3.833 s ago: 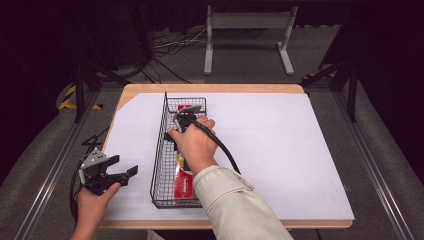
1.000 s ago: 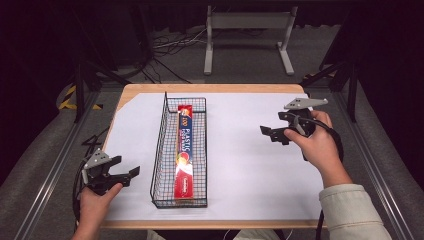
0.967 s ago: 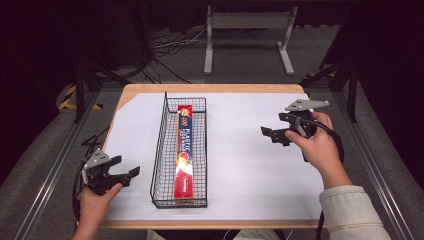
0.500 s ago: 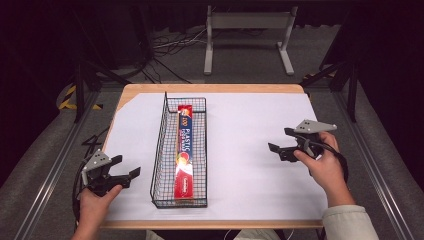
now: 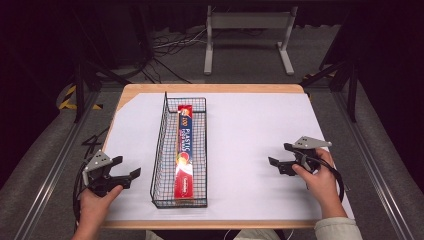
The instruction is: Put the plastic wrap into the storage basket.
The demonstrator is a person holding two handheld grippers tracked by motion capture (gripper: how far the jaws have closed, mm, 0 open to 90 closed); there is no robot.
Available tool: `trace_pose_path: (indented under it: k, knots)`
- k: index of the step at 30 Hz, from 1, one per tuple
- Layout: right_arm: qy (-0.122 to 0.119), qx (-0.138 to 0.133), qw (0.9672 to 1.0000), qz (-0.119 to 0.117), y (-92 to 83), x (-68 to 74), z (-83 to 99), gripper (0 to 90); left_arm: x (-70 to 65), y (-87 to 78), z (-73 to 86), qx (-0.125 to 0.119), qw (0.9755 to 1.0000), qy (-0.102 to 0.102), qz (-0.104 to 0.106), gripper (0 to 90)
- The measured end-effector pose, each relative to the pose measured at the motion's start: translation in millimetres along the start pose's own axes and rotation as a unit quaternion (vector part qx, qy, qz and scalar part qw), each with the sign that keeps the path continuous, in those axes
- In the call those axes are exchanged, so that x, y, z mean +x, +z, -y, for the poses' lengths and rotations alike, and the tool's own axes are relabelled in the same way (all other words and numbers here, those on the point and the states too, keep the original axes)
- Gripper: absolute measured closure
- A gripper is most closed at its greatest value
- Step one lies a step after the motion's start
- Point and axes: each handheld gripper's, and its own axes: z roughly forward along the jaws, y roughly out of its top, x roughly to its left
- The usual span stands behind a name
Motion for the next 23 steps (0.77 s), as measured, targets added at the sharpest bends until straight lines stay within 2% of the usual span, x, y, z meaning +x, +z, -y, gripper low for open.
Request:
trace_pose_path:
  k: [4,6,8,10,17,20,23]
  knots:
    - [0.000,0.018,0.9998,0.002,5.8,2.5,8.5,16.6,1.5,2.3,1.5,0.007,1.0000,0.001,0.000,15.8]
    - [0.017,0.023,0.9996,-0.002,9.8,3.0,11.2,16.6,2.8,4.5,3.1,0.009,1.0000,-0.004,-0.001,15.8]
    - [0.010,0.036,0.9993,0.006,13.1,3.6,11.4,16.6,3.8,6.4,4.4,0.015,0.9999,-0.003,-0.001,15.7]
    - [0.016,0.039,0.9991,0.000,14.2,4.0,11.9,15.9,3.9,7.5,5.0,0.016,0.9999,-0.002,0.000,15.7]
    - [0.025,0.051,0.9984,-0.003,9.3,3.1,12.6,14.0,4.0,15.1,8.1,0.020,0.9998,0.003,0.004,15.4]
    - [0.016,0.049,0.9987,-0.001,6.1,4.0,14.5,14.0,6.2,16.5,9.5,0.017,0.9998,-0.007,0.004,15.2]
    - [0.015,0.047,0.9988,0.001,2.1,3.8,14.9,13.9,8.7,17.7,10.6,0.018,0.9998,-0.010,-0.001,14.9]
